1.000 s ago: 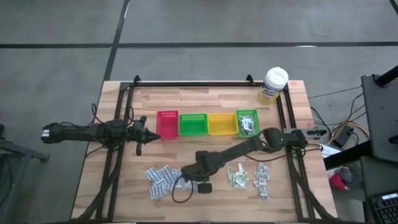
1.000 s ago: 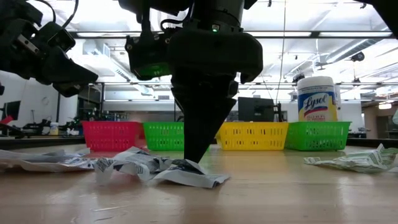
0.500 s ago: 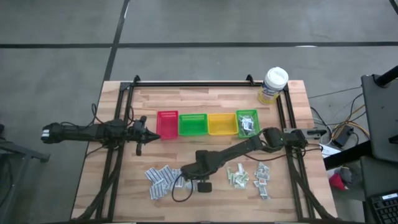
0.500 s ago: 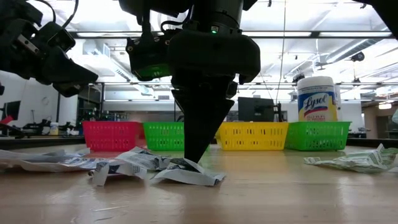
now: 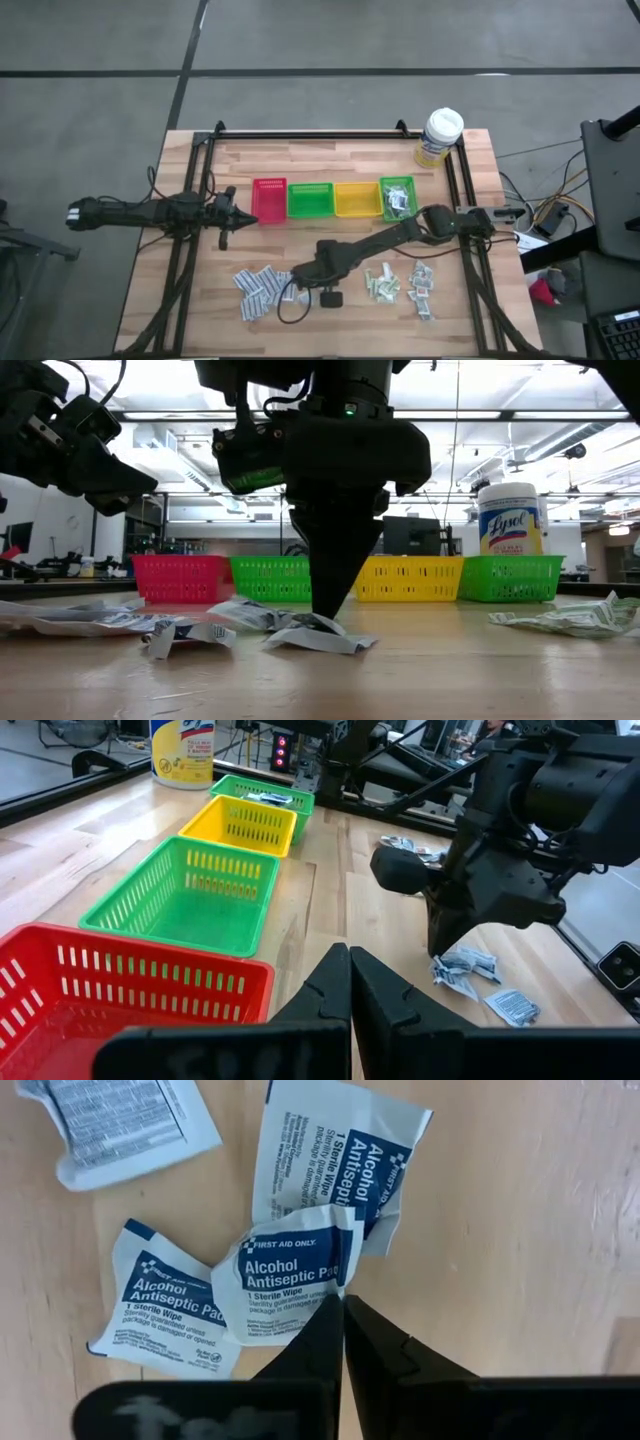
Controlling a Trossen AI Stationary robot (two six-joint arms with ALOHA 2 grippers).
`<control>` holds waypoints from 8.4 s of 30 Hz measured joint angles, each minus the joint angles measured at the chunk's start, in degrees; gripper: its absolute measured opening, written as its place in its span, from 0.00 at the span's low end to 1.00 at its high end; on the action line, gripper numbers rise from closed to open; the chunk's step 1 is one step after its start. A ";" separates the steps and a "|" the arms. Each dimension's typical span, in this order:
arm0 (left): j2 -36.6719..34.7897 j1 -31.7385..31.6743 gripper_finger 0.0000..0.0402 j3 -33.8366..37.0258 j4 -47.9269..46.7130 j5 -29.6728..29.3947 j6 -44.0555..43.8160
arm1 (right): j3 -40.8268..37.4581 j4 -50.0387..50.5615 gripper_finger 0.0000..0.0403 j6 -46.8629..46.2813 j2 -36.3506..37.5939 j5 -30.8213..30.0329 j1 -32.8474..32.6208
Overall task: Pick & Place First Aid Supplies
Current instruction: Put the blue alcohol pad into the right green bin
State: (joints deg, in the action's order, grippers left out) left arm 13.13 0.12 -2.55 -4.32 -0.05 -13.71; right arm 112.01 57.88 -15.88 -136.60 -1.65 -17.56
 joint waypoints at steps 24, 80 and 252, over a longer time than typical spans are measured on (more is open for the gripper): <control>-0.01 0.00 0.00 0.00 0.00 0.00 0.01 | 9.68 15.35 0.02 -4.56 0.10 0.53 0.05; 0.22 0.01 0.00 0.00 0.00 0.02 -0.01 | -25.84 32.08 0.02 -59.97 36.16 -22.76 0.38; 0.61 0.00 0.00 0.00 -0.02 0.00 0.23 | -26.21 -25.86 0.32 -12.23 24.36 0.40 -5.16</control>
State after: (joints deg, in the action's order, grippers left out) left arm 13.74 0.12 -2.55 -4.33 -0.05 -13.47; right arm 85.80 32.02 -28.10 -112.24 -1.25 -22.72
